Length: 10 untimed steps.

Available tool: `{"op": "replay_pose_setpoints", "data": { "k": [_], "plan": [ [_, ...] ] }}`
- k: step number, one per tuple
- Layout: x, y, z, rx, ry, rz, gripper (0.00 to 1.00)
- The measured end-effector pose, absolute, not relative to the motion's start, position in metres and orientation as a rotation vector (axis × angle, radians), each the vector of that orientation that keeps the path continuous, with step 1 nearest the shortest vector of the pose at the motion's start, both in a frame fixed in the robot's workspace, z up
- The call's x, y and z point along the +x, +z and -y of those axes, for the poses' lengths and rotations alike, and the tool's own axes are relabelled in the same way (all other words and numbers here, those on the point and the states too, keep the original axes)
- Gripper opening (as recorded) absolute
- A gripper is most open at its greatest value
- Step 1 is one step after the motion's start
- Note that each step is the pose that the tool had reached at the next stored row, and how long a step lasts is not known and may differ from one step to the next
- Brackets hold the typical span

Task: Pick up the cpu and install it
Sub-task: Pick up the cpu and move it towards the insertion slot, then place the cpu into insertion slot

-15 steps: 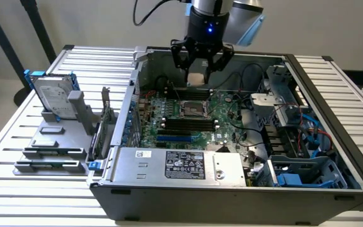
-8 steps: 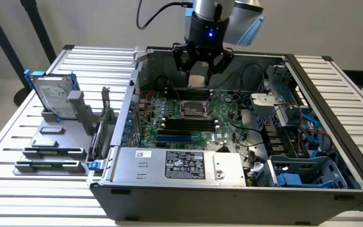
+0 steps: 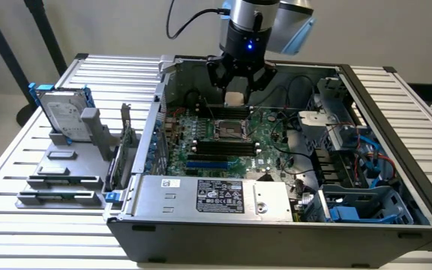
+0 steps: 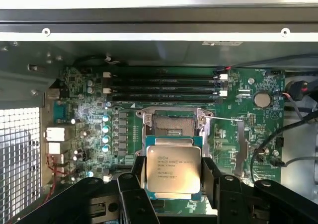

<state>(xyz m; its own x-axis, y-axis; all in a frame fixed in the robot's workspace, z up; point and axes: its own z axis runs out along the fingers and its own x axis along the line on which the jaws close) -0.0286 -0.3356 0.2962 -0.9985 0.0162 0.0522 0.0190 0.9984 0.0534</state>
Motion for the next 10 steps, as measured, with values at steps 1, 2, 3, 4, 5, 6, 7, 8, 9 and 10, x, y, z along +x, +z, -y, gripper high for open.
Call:
{"op": "replay_pose_setpoints", "data": {
  "k": [1,2,3,4,5,6,7,8,9,10],
  "plan": [
    [-0.0284,0.2942,0.3342,-0.031,-0.083,3.089,0.55],
    [-0.0282,0.2924,0.3329,-0.034,-0.083,3.089,0.55],
    [-0.0281,0.2906,0.3315,-0.037,-0.084,3.089,0.55],
    [-0.0281,0.2887,0.3301,-0.041,-0.084,3.089,0.55],
    [-0.028,0.287,0.3288,-0.045,-0.083,3.089,0.55],
    [-0.028,0.2858,0.3282,-0.047,-0.083,3.089,0.55],
    [-0.028,0.2856,0.3281,-0.048,-0.082,3.089,0.55],
    [-0.028,0.2856,0.3281,-0.048,-0.082,3.089,0.55],
    [-0.028,0.2856,0.3281,-0.048,-0.082,3.089,0.55],
    [-0.028,0.2856,0.3281,-0.048,-0.082,3.089,0.55]
  ]
}}
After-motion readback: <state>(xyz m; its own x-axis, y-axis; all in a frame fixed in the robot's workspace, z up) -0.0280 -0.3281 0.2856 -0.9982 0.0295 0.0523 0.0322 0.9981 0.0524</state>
